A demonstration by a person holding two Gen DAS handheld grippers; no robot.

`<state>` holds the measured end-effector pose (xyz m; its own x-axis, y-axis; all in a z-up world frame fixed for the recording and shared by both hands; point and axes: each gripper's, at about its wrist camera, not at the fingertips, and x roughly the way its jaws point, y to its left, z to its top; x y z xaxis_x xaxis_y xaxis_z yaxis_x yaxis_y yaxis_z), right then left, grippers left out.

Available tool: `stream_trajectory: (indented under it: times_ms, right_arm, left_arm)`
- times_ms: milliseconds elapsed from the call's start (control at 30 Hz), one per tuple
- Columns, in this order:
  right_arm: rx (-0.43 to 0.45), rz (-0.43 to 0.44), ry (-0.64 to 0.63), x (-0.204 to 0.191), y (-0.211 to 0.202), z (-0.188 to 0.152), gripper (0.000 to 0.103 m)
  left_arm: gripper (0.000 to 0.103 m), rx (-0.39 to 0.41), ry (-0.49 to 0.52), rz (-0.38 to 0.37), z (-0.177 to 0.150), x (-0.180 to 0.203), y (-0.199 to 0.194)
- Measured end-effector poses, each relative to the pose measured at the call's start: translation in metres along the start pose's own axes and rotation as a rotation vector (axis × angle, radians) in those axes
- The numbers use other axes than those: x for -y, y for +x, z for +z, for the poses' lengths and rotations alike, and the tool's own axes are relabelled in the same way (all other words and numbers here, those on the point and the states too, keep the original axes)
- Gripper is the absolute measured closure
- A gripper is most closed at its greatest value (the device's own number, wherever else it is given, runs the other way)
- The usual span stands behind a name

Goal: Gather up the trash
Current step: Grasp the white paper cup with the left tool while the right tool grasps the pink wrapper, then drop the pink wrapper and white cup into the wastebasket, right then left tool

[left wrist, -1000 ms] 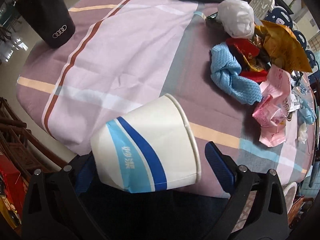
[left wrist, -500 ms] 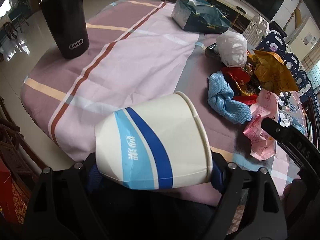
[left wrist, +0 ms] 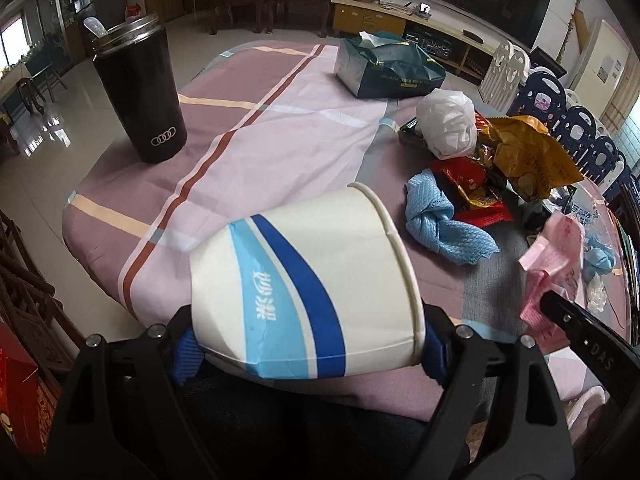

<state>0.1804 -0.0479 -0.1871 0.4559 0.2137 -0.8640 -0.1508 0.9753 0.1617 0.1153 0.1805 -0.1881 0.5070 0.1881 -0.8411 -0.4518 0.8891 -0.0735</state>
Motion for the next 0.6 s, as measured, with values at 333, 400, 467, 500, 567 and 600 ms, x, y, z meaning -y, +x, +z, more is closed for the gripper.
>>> stream_trajectory:
  times_ms: [333, 400, 467, 500, 567, 600]
  right_arm:
    - [0.096, 0.028, 0.06, 0.073, -0.099, -0.034, 0.072]
    - [0.125, 0.034, 0.085, 0.093, -0.126, -0.045, 0.072]
    - [0.159, 0.002, 0.095, 0.114, -0.152, -0.059, 0.072]
    - [0.165, -0.025, 0.099, 0.125, -0.163, -0.068, 0.072]
    - [0.141, -0.071, 0.111, 0.144, -0.174, -0.087, 0.072]
    - [0.11, -0.09, 0.124, 0.155, -0.175, -0.099, 0.072]
  left_arm:
    - [0.019, 0.123, 0.01, -0.261, 0.006, 0.023, -0.053]
    - [0.018, 0.149, 0.049, -0.341, 0.004, 0.039, -0.073]
    - [0.019, 0.161, 0.096, -0.424, -0.001, 0.058, -0.094]
    - [0.019, 0.161, 0.126, -0.46, -0.005, 0.069, -0.105]
    - [0.018, 0.148, 0.196, -0.518, -0.014, 0.094, -0.122]
    - [0.018, 0.14, 0.232, -0.545, -0.02, 0.107, -0.13]
